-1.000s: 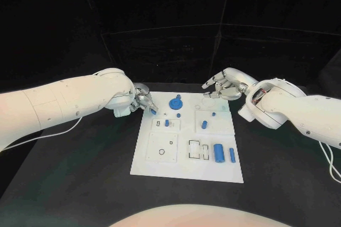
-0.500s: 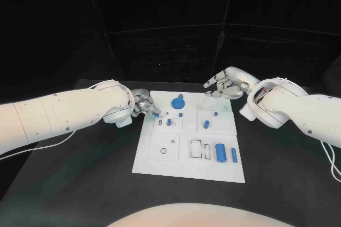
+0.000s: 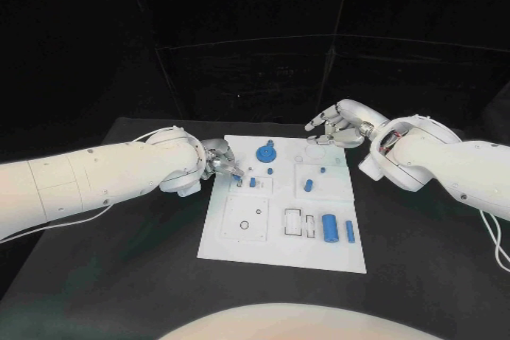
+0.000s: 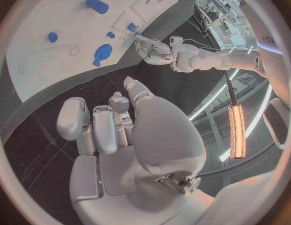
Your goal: Assemble the parts on the task board
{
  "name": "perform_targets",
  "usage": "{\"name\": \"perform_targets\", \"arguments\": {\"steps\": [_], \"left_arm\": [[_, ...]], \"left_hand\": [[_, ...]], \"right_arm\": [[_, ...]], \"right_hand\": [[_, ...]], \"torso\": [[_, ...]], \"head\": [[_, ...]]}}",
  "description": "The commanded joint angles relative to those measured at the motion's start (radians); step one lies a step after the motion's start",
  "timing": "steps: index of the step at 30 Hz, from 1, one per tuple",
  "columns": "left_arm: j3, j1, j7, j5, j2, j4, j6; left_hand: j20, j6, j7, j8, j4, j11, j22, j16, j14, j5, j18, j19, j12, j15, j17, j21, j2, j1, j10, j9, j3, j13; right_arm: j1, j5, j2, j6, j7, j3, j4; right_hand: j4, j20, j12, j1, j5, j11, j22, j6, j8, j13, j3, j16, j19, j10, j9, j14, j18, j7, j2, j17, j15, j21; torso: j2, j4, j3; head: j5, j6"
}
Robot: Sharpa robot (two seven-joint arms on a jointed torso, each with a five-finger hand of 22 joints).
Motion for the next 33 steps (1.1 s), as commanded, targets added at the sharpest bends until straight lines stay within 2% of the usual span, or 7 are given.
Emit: {"name": "perform_targets", "arguments": {"steps": [1, 11, 33], "left_arm": [[0.000, 0.000, -0.016, -0.030, 0.004, 0.003, 0.042], [0.000, 0.000, -0.030, -0.036, 0.013, -0.001, 0.073], [-0.001, 0.000, -0.059, -0.038, 0.031, -0.019, 0.085]], "left_hand": [[-0.005, 0.004, -0.007, 0.004, -0.038, -0.002, 0.002, 0.003, 0.104, 0.004, 0.003, 0.003, 0.000, -0.005, 0.263, 0.006, 0.010, -0.001, 0.002, 0.001, 0.043, 0.001], [-0.006, 0.004, -0.007, 0.004, -0.039, -0.002, 0.001, 0.003, 0.104, 0.004, 0.003, 0.002, 0.000, -0.005, 0.263, 0.005, 0.009, -0.001, 0.002, 0.001, 0.044, 0.001], [-0.006, 0.004, -0.007, 0.004, -0.039, -0.003, 0.001, 0.003, 0.104, 0.004, 0.003, 0.003, 0.000, -0.005, 0.263, 0.005, 0.008, -0.002, 0.003, 0.001, 0.046, 0.001]], "right_arm": [[0.002, -0.001, 0.001, 0.006, 0.003, 0.001, 0.001], [0.002, -0.001, 0.002, 0.006, 0.003, 0.000, 0.001], [0.002, -0.001, 0.004, 0.006, 0.004, 0.000, 0.000]], "right_hand": [[0.005, -0.003, -0.001, -0.002, 0.004, -0.007, -0.001, 0.006, 0.005, 0.001, 0.002, -0.006, -0.006, -0.001, -0.001, 0.031, 0.013, -0.001, 0.002, -0.001, -0.006, -0.004], [0.005, -0.003, -0.001, -0.002, 0.004, -0.007, -0.001, 0.006, 0.005, 0.001, 0.002, -0.006, -0.006, -0.001, -0.001, 0.031, 0.013, -0.001, 0.002, -0.001, -0.006, -0.004], [0.005, -0.003, -0.001, -0.002, 0.004, -0.007, -0.001, 0.006, 0.005, 0.001, 0.002, -0.006, -0.006, -0.001, -0.001, 0.031, 0.013, -0.001, 0.002, -0.001, -0.006, -0.004]], "torso": [[0.000, -0.0010, 0.0004], [0.000, -0.0002, 0.0002], [0.000, 0.0000, 0.0007]], "head": [[-0.001, -0.001], [-0.001, -0.003], [-0.002, -0.009]]}}
